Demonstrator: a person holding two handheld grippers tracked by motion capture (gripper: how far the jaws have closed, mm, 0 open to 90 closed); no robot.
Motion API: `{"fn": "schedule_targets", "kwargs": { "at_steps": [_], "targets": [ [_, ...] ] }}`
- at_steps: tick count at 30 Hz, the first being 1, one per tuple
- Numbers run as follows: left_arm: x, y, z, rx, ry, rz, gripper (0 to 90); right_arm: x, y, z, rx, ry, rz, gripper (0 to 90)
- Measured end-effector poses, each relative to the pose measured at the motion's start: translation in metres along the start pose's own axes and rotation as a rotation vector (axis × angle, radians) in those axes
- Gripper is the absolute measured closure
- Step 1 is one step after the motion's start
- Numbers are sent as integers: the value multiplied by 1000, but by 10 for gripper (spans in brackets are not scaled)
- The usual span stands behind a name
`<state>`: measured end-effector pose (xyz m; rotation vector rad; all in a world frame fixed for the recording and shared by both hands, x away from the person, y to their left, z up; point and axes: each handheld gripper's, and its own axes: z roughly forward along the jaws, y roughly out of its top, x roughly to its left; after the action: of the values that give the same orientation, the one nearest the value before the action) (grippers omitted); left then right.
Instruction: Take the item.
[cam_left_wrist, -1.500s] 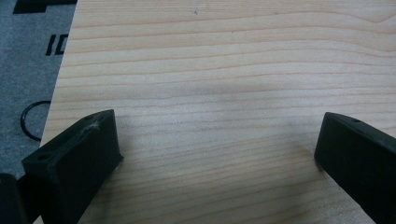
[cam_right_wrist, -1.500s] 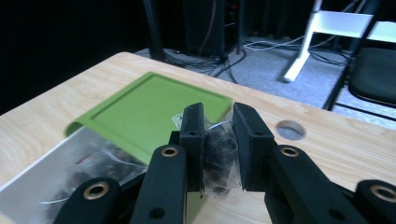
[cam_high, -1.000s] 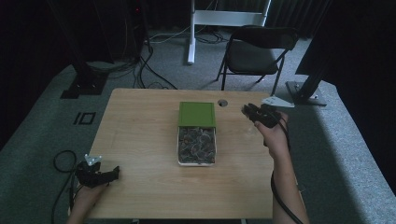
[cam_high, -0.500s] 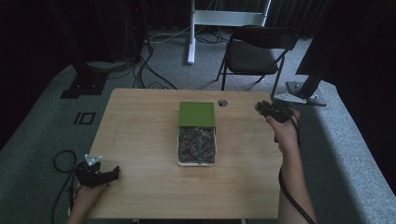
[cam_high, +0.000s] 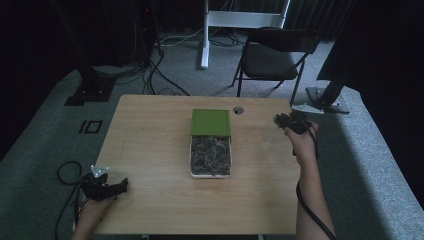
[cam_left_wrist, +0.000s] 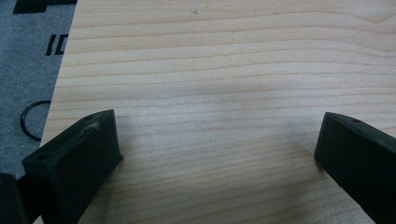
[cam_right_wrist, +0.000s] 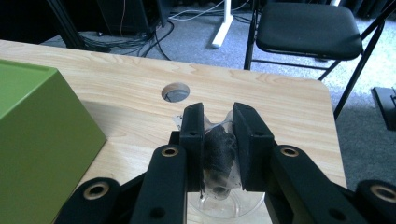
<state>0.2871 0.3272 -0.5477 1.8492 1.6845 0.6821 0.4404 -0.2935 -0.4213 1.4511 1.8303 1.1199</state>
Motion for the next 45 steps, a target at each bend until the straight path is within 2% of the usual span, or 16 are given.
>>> {"fn": "schedule_targets", "kwargs": {
  "at_steps": [9,19,22,23,28,35,39,43,45],
  "targets": [
    [0,0,0,0,0,0,5,-3,-12,12,29,-4,9,754],
    [0,0,0,0,0,0,5,-5,-14,22,55,-11,13,746],
    [0,0,0,0,0,0,5,-4,-14,25,68,-9,27,666],
    [0,0,0,0,0,0,5,-3,-15,25,77,-16,14,662],
    [0,0,0,0,0,0,5,-2,-15,25,67,-20,19,572],
    [0,0,0,0,0,0,5,0,-14,14,55,-2,21,450],
    [0,0,0,0,0,0,5,2,-17,8,61,16,4,388],
    [0,0,0,0,0,0,5,4,-21,4,51,-10,0,288],
    [0,0,0,0,0,0,5,5,-22,3,49,-5,3,288]
  ]
}}
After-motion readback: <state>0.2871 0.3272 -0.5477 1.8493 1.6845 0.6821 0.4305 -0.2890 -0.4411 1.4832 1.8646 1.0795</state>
